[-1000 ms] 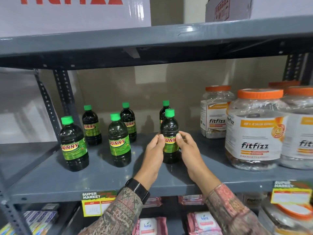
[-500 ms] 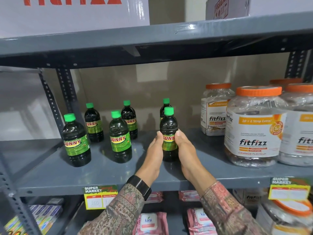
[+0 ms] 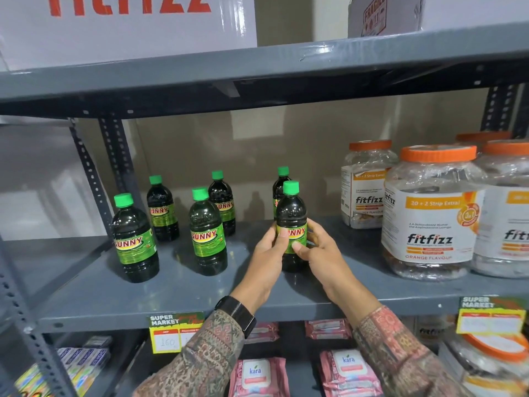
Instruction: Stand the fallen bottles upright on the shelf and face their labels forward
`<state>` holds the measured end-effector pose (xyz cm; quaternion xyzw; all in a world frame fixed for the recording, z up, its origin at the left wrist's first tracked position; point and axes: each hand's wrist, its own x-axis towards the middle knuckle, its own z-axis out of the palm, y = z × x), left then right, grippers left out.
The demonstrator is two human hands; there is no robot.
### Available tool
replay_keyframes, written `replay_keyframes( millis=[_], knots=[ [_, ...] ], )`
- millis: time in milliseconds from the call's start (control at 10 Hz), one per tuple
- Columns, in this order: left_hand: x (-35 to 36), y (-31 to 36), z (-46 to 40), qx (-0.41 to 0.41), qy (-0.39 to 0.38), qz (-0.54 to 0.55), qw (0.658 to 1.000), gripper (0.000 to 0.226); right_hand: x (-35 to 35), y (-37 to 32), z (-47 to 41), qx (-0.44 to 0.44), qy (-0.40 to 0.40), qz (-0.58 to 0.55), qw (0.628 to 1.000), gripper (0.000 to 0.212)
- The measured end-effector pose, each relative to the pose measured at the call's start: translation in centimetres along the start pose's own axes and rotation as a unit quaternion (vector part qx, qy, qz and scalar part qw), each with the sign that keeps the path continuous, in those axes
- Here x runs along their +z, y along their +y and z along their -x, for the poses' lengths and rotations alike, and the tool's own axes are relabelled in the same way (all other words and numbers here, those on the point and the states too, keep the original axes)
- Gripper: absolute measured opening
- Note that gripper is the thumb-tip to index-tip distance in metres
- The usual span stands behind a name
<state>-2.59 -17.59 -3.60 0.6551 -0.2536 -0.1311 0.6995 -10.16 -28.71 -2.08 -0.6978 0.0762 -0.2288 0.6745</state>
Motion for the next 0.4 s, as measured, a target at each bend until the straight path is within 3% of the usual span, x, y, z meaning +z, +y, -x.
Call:
replay_keyframes(
  millis=[200,400],
  knots=[
    [0.1,0.7,0.4,0.010,0.003,-0.034,0.999,0.040,0.0,0.3,-0.3,-0.001,0.000,0.011,1.000,0.061],
    [-1.2,2.8,4.3,-0.016,0.012,-0.052,0.998,0.058,-0.3,0.0,1.6,0.043,0.048,0.033,0.997,0.073]
  ],
)
